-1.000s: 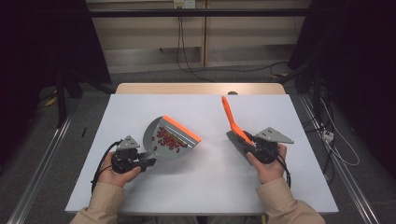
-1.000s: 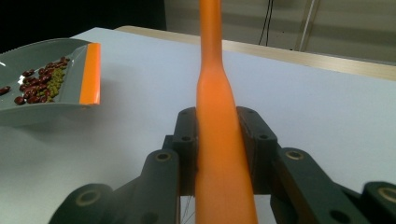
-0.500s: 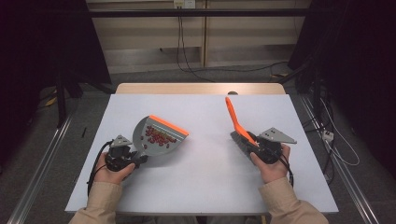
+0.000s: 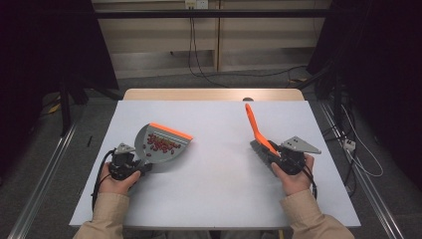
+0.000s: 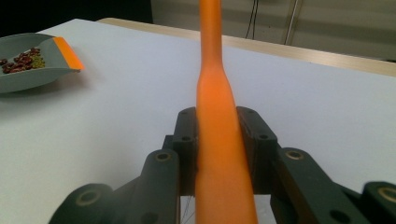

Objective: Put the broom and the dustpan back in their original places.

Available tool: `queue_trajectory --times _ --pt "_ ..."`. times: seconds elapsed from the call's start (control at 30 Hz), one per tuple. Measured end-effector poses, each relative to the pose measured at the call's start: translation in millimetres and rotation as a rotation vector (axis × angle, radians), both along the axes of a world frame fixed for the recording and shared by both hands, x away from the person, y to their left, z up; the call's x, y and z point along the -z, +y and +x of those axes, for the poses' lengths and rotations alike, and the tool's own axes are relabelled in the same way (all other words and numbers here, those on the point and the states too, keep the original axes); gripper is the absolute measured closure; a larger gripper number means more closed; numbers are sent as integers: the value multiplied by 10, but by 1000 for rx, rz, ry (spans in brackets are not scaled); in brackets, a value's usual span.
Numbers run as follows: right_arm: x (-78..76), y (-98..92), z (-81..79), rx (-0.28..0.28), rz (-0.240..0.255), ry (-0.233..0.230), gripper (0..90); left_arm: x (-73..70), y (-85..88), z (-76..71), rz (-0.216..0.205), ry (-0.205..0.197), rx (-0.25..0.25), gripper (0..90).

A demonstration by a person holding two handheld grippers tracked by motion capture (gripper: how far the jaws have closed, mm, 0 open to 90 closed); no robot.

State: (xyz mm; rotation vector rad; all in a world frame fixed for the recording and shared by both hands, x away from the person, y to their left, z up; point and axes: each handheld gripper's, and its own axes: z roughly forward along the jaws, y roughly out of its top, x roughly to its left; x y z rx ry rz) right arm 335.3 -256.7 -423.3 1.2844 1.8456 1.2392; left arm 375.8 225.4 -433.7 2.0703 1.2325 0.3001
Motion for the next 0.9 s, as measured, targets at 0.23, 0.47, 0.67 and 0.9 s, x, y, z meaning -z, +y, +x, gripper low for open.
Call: queue_trajectory --times 0.23,0.47,0.67,0.9 --pt "0 -63 13 17 2 0 710 26 38 37 10 8 -42 632" --pt "7 -141 36 39 0 2 710 52 54 76 27 19 -77 632" --pt "13 -244 60 70 -14 -1 710 64 66 94 31 24 -98 632" --pt "49 -368 84 115 -33 3 709 70 65 112 28 25 -113 632"
